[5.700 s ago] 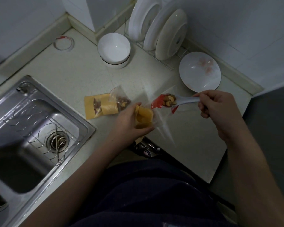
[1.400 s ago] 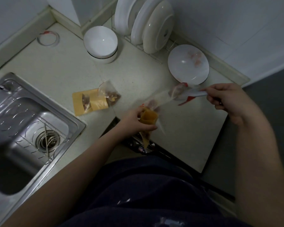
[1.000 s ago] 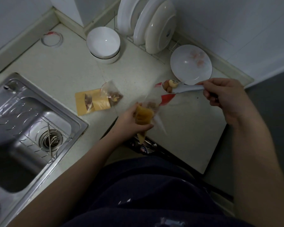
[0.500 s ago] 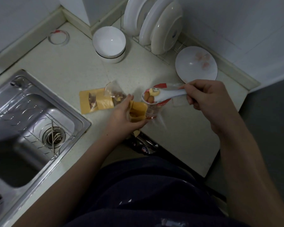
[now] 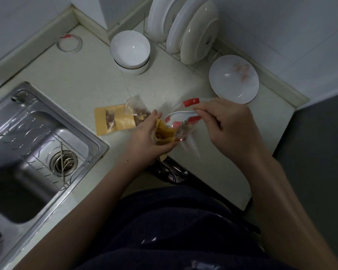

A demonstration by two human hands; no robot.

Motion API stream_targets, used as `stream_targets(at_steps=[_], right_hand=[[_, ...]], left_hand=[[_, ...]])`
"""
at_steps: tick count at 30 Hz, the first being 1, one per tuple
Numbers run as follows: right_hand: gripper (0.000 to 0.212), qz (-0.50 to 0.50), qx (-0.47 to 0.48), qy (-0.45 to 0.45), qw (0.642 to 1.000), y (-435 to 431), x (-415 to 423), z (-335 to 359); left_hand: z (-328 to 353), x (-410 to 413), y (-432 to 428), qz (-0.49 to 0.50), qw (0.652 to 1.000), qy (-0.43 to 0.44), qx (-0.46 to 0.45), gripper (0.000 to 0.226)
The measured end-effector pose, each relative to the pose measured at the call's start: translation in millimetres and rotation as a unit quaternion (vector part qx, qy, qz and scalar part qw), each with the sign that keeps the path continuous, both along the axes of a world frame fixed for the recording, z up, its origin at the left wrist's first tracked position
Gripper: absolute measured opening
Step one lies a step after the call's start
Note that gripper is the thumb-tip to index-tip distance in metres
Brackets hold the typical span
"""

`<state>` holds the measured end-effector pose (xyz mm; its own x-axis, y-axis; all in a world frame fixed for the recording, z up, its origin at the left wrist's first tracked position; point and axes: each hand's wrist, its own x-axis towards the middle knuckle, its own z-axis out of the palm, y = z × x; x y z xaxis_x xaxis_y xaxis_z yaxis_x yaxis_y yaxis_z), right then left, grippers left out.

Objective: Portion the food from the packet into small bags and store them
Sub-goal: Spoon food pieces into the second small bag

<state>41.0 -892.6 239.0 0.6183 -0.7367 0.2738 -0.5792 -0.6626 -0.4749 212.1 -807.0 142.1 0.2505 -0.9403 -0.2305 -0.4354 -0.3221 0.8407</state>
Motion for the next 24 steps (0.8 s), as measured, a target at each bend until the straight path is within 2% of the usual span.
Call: stream_targets(at_steps=[3,6,9,11,14,17,19,22,24], right_hand=[[0.016,-0.030,-0.024,-0.034,0.999,-3.2,-4.3,4.9],[0.018,-0.106,-0.010,-0.085,0.991,-12.0,-13.4,12.1],[0.019,-0.143,-0.021,-0.058,0.988,-20.5,-19.8,15.5],[0.018,-0.117,-0.029,-0.002,0.993,-25.4,-19.8,14.0],[0.018,-0.021,-0.020,0.094,0.995,-33.8,-13.0,10.2],[0.023,0.050,0.014,0.203,0.978,-42.6,1.3,-1.6],[0.022,0.100,0.001,0.305,0.947,-50.7,12.9,-15.5],[0.015,0.164,-0.022,0.451,0.877,-59.4,31.4,-35.7],[0.016,0.181,-0.017,0.509,0.842,-63.8,39.9,-48.0]], left_hand=[[-2.9,1.5,1.9,0.001,1.000,0.001,0.010,0.091],[-6.1,3.8,4.3,0.001,1.000,0.002,0.018,0.088],[-12.0,6.2,6.1,0.003,1.000,-0.003,0.026,0.087],[-15.9,7.8,7.9,0.005,0.999,-0.006,0.032,0.086],[-21.3,10.9,10.1,0.007,0.999,-0.009,0.040,0.086],[-25.5,13.3,11.5,0.013,0.998,-0.005,0.054,0.086],[-27.0,13.9,13.1,0.012,0.998,-0.001,0.059,0.086],[-27.6,15.7,15.8,0.013,0.998,0.005,0.063,0.086],[-27.1,17.4,17.7,0.017,0.998,0.009,0.061,0.086]])
